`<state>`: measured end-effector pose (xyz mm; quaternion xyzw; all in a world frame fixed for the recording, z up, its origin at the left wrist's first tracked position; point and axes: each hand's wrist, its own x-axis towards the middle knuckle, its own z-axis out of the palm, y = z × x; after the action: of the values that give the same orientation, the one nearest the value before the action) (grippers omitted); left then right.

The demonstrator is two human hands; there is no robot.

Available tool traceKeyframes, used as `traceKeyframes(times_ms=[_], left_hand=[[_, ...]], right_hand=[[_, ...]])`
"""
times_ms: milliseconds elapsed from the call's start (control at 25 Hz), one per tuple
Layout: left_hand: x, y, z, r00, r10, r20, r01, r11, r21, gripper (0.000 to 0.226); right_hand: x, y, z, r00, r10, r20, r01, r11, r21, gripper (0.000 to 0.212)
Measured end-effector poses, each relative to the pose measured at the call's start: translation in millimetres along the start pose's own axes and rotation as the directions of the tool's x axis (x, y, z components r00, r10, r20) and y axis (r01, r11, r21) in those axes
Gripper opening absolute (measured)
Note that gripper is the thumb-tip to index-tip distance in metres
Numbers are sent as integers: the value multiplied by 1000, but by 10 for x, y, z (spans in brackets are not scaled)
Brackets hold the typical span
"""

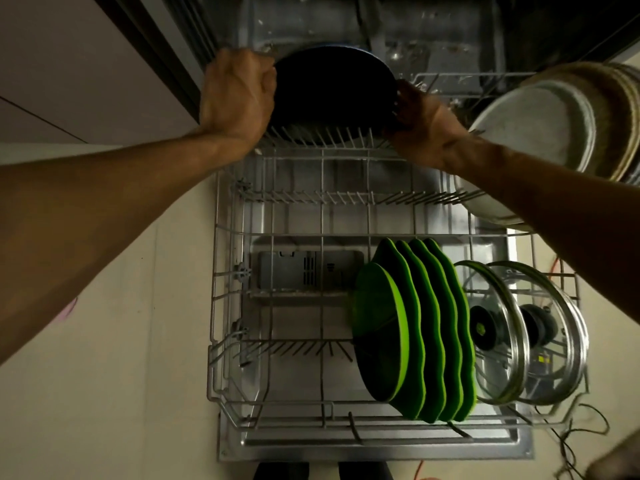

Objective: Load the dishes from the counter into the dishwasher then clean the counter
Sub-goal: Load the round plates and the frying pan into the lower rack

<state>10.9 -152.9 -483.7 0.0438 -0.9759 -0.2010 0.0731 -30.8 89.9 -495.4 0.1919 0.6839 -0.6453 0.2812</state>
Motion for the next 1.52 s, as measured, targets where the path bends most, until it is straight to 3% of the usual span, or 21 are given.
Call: traceKeyframes(times_ms=[80,120,160,240,280,360,400,440,480,520,560,600,640,680,800,880,1120,1520], left_hand=[[21,-180,5,996,-89,24,89,996,6,28],[26,-257,-5,990,-134,33,134,991,-4,28],[26,-321,-15,983,-180,38,181,983,-22,29],[16,-363,-41,967,-250,54,254,964,-77,29],[1,-338,-48,966,-251,63,257,960,-110,28],[-34,-248,-57,969,-234,85,244,959,-146,29],[-50,-190,-62,968,-236,86,248,955,-160,35],[-67,-139,-65,966,-243,88,255,952,-167,43],[-75,-98,-61,966,-242,89,254,952,-169,49],[-82,-66,-60,966,-241,89,253,953,-165,52],[-96,-63,-56,965,-248,91,260,953,-156,54],[-128,-52,-59,962,-258,84,269,952,-148,56],[-184,-38,-64,962,-264,68,272,950,-155,57],[-268,-4,-63,965,-257,50,262,949,-179,56],[-666,182,-7,973,-211,96,228,946,-233,54],[-951,298,77,968,-190,165,227,940,-253,53],[-1445,650,184,974,-105,203,164,938,-304,55],[-2195,1131,-29,945,-148,292,249,905,-345,52]], right_hand=[[-62,-60,80,970,-202,136,240,890,-389,20],[-69,-114,98,933,-289,214,359,712,-603,16],[-73,-124,148,925,-223,309,368,732,-573,17],[-12,-98,202,920,-159,358,375,627,-683,17],[12,-71,172,901,-216,376,434,432,-790,20],[101,-9,85,880,-264,395,473,415,-777,41],[55,-29,79,875,-341,343,475,470,-744,36],[-23,-36,123,893,-357,274,446,619,-647,23],[-77,-65,119,939,-287,188,343,789,-509,27],[-113,-56,131,955,-237,179,288,889,-356,38],[-160,7,133,960,-232,157,273,900,-339,41],[-254,13,123,969,-212,129,247,860,-447,35],[-320,12,158,950,-291,110,297,744,-598,29],[-444,26,106,919,-349,185,360,548,-755,24],[-616,190,-71,910,-289,299,382,301,-874,47],[-795,255,-54,896,-336,291,414,392,-822,52],[-1132,595,8,879,-385,282,395,252,-883,72],[-1960,766,-121,898,-388,207,343,323,-882,72]])
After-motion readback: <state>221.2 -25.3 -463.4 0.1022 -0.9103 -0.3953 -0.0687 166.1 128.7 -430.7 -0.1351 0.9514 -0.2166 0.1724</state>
